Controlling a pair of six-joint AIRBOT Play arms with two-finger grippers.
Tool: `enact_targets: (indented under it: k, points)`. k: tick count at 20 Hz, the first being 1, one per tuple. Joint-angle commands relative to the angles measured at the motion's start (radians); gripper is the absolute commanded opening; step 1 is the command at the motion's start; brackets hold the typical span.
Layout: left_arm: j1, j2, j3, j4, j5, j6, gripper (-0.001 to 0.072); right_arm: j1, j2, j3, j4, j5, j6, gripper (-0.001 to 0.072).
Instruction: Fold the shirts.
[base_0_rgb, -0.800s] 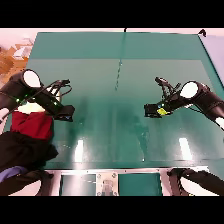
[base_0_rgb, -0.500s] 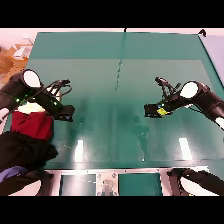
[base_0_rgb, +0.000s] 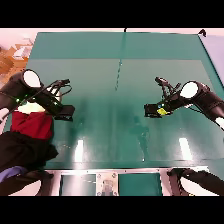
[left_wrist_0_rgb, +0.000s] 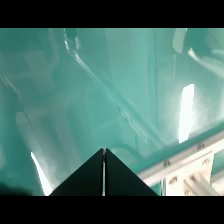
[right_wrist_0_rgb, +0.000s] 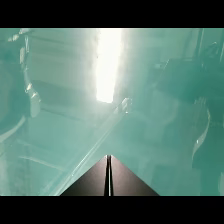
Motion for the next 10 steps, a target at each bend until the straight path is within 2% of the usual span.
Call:
enact_targets:
  k: [1,2,3,4,6,7,8,10]
  points:
    - [-0.001,0.0,0.0,0.006,0.132,0.001,0.0027,0.001,0.0,0.0,0.0,0.0,0.0,0.0013]
    - [0.0,0.0,0.0,0.042,0.177,0.0,0.0049,0.001,0.0,0.0,0.001,-0.002,0.0,0.0013]
    - [0.0,0.0,0.0,0.107,0.228,-0.001,0.0413,0.001,0.0,0.0,0.001,-0.013,0.0,0.0013]
    - [0.0,0.0,0.0,0.219,0.297,-0.056,0.0709,0.001,0.0,0.0,0.001,-0.036,0.0,0.0013]
    - [0.0,0.0,0.0,0.462,0.405,-0.188,0.072,0.001,0.0,0.0,0.0,-0.059,0.0,0.0013]
    - [0.002,0.0,0.0,0.561,0.455,-0.227,0.072,0.001,0.0,0.0,0.0,-0.078,0.0,0.0013]
    - [0.01,-0.001,0.0,0.664,0.508,-0.258,0.072,0.001,-0.001,0.0,0.0,-0.089,0.0,0.0013]
    - [0.077,-0.013,0.0,0.711,0.606,-0.261,0.072,0.001,-0.003,0.0,0.0,-0.106,0.0,0.0014]
